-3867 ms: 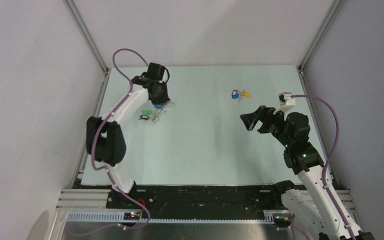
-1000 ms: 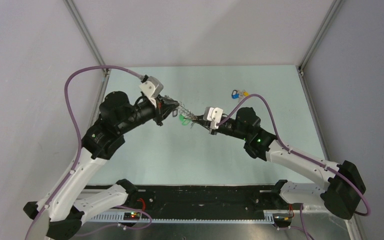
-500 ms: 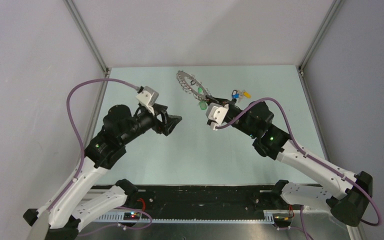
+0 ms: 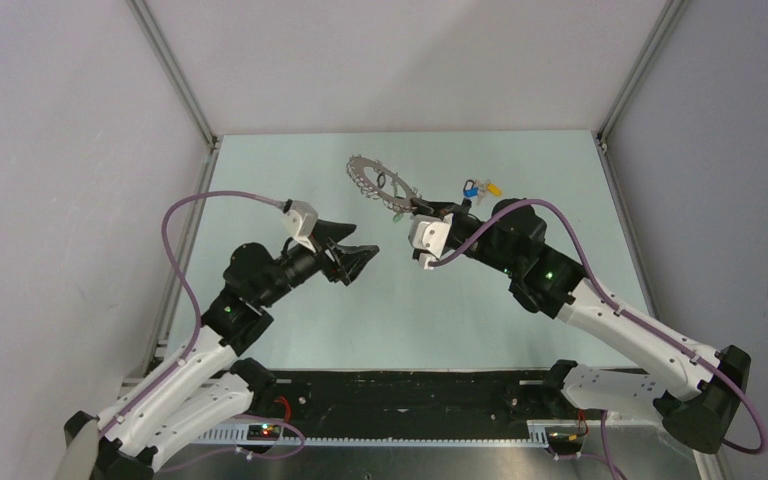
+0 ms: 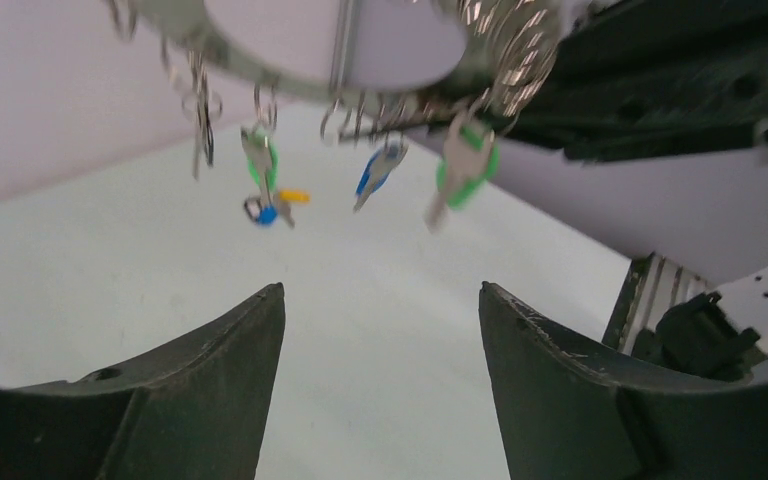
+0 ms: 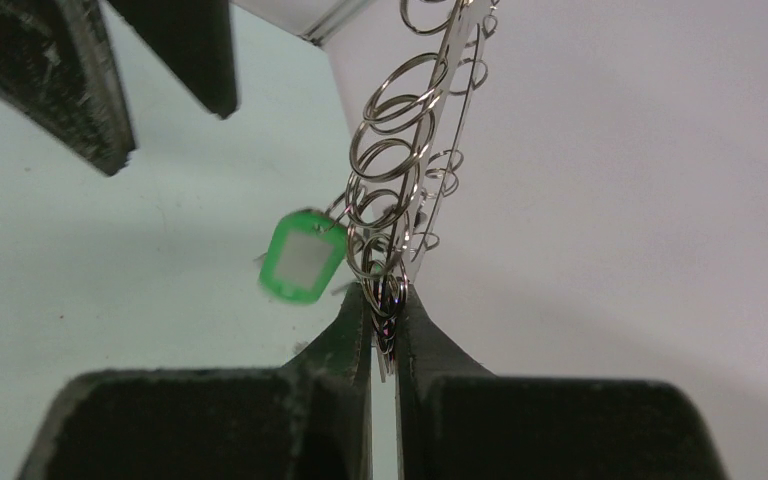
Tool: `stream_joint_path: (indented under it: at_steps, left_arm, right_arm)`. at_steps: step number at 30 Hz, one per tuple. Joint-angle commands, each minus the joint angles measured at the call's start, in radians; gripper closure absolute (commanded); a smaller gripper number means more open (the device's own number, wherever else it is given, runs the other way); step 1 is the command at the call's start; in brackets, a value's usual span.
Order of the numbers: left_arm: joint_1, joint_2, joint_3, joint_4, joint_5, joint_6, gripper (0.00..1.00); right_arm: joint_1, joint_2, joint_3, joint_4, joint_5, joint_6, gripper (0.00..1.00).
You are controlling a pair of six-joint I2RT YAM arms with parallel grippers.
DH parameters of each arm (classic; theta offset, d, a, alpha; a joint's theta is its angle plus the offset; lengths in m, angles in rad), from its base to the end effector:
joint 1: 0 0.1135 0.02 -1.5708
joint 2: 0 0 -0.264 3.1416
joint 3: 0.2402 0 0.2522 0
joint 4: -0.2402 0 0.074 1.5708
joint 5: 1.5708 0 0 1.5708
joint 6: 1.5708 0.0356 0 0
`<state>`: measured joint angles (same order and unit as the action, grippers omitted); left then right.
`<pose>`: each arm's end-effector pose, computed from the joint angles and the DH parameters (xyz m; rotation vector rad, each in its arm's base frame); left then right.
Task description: Remove the keys from the keyring
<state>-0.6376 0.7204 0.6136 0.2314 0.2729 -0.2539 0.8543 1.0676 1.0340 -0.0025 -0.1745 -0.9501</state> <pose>0.1381 -0.1143 0.3347 0.5153 1.4284 -0.9189 0.1586 0.1915 0.3926 -1.3401 0.8865 0.0659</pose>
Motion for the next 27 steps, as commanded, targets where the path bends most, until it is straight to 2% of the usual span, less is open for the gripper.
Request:
stream_joint_path:
  at_steps: [1,3,13,18,22,24,26,27]
  left_arm:
    - [-0.02,0.022,0.006,0.275,0.087,0.033,0.26]
    - [-0.038,0.042,0.006,0.311,0.142,0.091,0.26]
    - [-0.136,0.162,0.071,0.341,0.055,0.208,0.31]
    - [-0.153,0.211,0.113,0.342,0.02,0.218,0.34]
    - [-0.157,0.231,0.133,0.343,0.0,0.22,0.46]
    - [-0.158,0.236,0.137,0.342,-0.005,0.22,0.57]
    - [-0.157,0.241,0.14,0.343,-0.015,0.219,0.78]
    - [-0.158,0.241,0.141,0.343,-0.017,0.219,0.82]
  right_arm:
    - [0.008,-0.022,0.067,0.042,-0.027,0.032,0.98]
    - [0.01,-0.021,0.067,0.048,-0.029,0.034,0.99]
    - [0.017,-0.014,0.074,0.074,-0.048,0.048,1.0]
    - [0.021,-0.01,0.08,0.074,-0.05,0.046,1.0]
    - [0.024,-0.012,0.08,0.08,-0.053,0.051,1.0]
    - [0.024,-0.014,0.08,0.079,-0.056,0.051,1.0]
    - [0.025,-0.014,0.081,0.08,-0.056,0.053,1.0]
    - [0.025,-0.013,0.08,0.08,-0.056,0.055,1.0]
